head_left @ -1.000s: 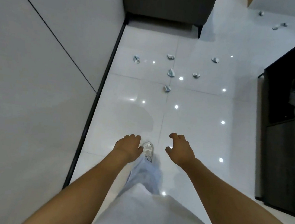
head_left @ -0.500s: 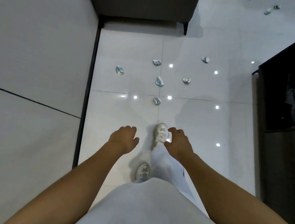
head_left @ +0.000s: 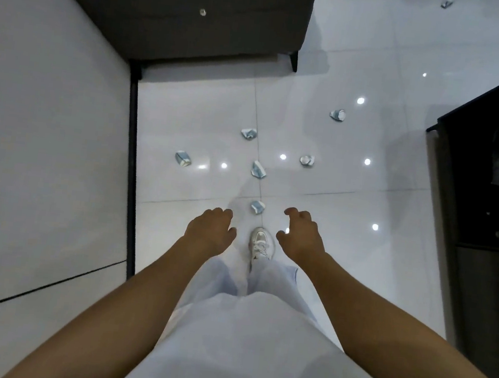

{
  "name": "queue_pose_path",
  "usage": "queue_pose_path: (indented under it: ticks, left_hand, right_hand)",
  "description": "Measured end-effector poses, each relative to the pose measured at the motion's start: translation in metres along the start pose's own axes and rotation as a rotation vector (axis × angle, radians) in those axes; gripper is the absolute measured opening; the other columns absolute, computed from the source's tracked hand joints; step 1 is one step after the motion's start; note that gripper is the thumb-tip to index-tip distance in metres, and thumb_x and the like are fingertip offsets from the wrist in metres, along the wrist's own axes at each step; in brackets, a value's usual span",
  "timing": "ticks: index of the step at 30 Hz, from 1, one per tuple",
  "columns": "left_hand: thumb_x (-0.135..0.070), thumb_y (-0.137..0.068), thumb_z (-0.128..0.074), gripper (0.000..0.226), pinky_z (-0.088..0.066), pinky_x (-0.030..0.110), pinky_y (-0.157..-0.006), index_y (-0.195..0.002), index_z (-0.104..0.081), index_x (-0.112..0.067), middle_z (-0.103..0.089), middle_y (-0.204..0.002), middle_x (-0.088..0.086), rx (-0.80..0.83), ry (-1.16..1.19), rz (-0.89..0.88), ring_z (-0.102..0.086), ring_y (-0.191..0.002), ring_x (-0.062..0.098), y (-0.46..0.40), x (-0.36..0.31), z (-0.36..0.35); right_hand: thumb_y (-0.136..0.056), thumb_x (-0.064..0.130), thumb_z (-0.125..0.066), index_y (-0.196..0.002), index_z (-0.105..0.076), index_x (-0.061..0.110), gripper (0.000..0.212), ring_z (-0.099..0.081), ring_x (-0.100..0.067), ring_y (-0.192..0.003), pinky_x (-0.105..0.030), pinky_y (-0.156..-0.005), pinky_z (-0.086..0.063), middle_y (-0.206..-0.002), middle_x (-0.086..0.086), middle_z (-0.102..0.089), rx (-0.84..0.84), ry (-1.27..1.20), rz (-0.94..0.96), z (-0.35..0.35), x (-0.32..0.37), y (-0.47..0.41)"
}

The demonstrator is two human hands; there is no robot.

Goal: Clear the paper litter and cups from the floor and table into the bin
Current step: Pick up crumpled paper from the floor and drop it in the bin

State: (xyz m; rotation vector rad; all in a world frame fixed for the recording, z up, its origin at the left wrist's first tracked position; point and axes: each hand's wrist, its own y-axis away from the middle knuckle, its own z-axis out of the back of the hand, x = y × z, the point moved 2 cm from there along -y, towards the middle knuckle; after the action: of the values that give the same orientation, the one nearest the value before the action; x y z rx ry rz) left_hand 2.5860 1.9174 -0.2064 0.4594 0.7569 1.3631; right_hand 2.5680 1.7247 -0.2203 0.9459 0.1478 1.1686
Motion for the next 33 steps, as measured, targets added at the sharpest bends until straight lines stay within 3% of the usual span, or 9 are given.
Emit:
queue_pose_path:
  ticks: [6,11,17,25,29,33]
  left_hand:
    - [-0.031,-0.096,-0.044,0.036,-0.047,0.037,-0.088,-0.125,-0.051,-0.011,-0.058,-0.121,0.01,0.07,-0.037,-0.086,-0.054,-0.111,0.028,-0.069,0.018,0.047]
    - [-0.035,-0.097,-0.043,0.041,-0.044,0.034,-0.094,-0.133,-0.047,-0.014,-0.056,-0.126,0.008,0.204,-0.162,-0.176,-0.053,-0.116,0.024,-0.127,0.044,0.071]
    - [-0.034,-0.097,-0.042,0.035,-0.045,0.031,-0.08,-0.124,-0.05,-0.015,-0.056,-0.117,0.004,0.252,-0.357,-0.285,-0.055,-0.106,0.02,-0.207,0.074,0.073]
    - [-0.034,-0.095,-0.046,0.033,-0.046,0.033,-0.081,-0.122,-0.051,-0.016,-0.058,-0.118,0.004,0.284,-0.422,-0.309,-0.055,-0.108,0.02,-0.328,0.102,-0.012]
    - [-0.033,-0.096,-0.046,0.036,-0.046,0.038,-0.091,-0.127,-0.05,-0.015,-0.056,-0.122,0.006,0.312,-0.429,-0.392,-0.052,-0.113,0.024,-0.401,0.103,-0.088]
    - [-0.031,-0.096,-0.046,0.039,-0.045,0.037,-0.089,-0.132,-0.047,-0.016,-0.054,-0.127,0.006,0.323,-0.411,-0.451,-0.05,-0.115,0.024,-0.469,0.111,-0.164]
  right_hand:
    - [-0.089,0.017,-0.055,-0.137,-0.04,0.015,0.05,-0.046,-0.033,-0.115,-0.035,-0.086,-0.043,-0.131,-0.013,-0.043,-0.012,-0.118,-0.121,0.011,0.03,-0.05]
    - [-0.091,0.018,-0.054,-0.14,-0.037,0.016,0.052,-0.044,-0.032,-0.118,-0.035,-0.087,-0.043,-0.136,-0.012,-0.04,-0.065,-0.265,-0.279,0.0,0.046,-0.085]
    - [-0.092,0.02,-0.055,-0.142,-0.036,0.018,0.053,-0.044,-0.03,-0.12,-0.034,-0.093,-0.044,-0.14,-0.01,-0.039,-0.129,-0.426,-0.405,-0.043,0.053,-0.14]
    - [-0.092,0.023,-0.054,-0.144,-0.034,0.019,0.056,-0.043,-0.032,-0.121,-0.038,-0.098,-0.043,-0.141,-0.01,-0.038,-0.076,-0.478,-0.468,-0.157,0.003,-0.245]
    - [-0.091,0.022,-0.057,-0.143,-0.034,0.018,0.058,-0.042,-0.032,-0.121,-0.04,-0.094,-0.043,-0.142,-0.011,-0.037,-0.071,-0.461,-0.519,-0.234,-0.044,-0.315]
    - [-0.087,0.015,-0.058,-0.143,-0.033,0.017,0.061,-0.041,-0.035,-0.118,-0.04,-0.09,-0.042,-0.142,-0.011,-0.034,-0.069,-0.456,-0.542,-0.305,-0.088,-0.391]
